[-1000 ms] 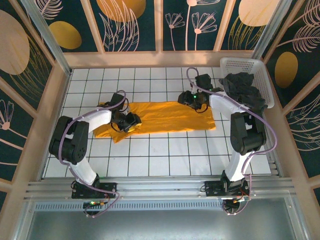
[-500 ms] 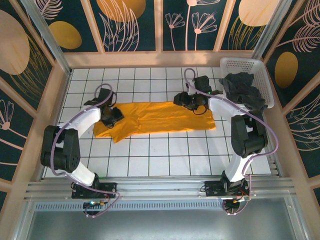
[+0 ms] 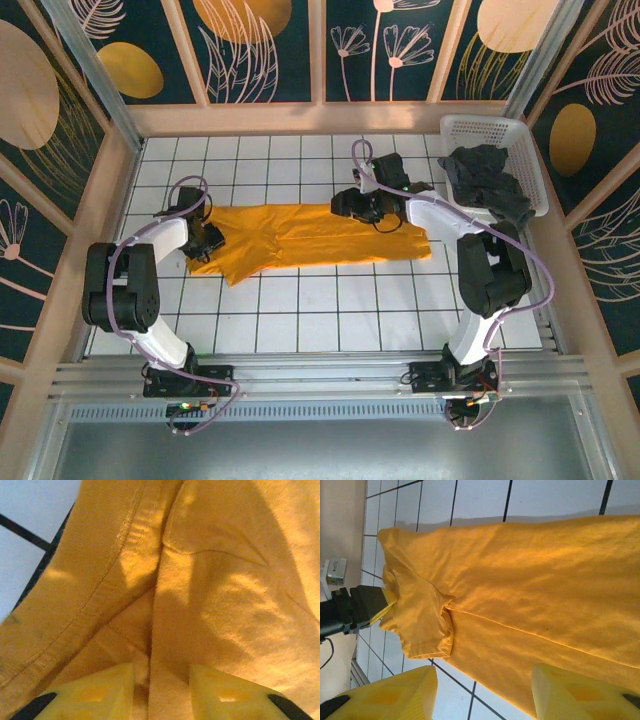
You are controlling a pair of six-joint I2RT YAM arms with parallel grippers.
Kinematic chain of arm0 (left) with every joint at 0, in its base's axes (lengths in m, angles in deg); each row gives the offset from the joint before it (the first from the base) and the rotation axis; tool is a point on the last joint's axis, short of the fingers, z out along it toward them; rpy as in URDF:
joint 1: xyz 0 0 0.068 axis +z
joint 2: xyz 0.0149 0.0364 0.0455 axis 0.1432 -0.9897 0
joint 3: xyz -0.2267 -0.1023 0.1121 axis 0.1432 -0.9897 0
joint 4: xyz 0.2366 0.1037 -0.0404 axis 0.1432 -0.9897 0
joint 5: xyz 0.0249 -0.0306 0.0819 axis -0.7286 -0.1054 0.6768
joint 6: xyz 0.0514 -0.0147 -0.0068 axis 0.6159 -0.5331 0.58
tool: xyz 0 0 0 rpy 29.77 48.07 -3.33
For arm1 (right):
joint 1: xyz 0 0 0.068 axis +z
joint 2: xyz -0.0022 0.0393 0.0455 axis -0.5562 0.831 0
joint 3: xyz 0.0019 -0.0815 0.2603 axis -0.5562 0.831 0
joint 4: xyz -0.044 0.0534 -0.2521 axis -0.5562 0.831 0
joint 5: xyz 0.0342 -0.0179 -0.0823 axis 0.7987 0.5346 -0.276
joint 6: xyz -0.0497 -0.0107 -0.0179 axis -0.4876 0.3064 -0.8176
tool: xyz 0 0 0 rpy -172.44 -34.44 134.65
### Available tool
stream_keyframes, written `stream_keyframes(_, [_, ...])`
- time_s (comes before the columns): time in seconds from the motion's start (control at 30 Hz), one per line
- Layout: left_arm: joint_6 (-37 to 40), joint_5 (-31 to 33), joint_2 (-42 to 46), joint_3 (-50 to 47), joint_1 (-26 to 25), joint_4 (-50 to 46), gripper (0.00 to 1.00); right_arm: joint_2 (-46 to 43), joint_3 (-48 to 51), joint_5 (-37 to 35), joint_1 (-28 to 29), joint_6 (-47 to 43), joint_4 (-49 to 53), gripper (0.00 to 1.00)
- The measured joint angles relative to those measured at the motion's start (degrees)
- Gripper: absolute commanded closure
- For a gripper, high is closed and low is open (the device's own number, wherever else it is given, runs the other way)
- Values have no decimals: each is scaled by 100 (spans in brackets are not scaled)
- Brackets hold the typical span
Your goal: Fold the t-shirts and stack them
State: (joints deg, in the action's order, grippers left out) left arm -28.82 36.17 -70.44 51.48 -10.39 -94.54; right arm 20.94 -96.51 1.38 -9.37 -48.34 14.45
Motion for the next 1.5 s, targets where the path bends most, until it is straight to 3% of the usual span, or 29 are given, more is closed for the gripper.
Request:
stream_keyframes(0.17, [52, -61, -28, 0, 2, 157, 81, 0, 0, 0, 0, 2, 0, 47])
stream_keyframes(0.33, [79, -111, -28, 0, 0, 168, 100, 0, -11, -4, 0, 2, 0, 47])
stream_keyframes(0.7, [107, -26, 127, 57, 0, -13, 100, 0, -44, -26, 0, 2, 2, 47])
stream_keyframes(1.07, [87, 245, 133, 1128, 0, -509, 100, 0, -44, -48, 0, 2, 2, 47])
stream_keyframes(1.5, [258, 719, -1187, 2277, 0, -879, 100, -9, 105, -256, -105, 48, -26, 50])
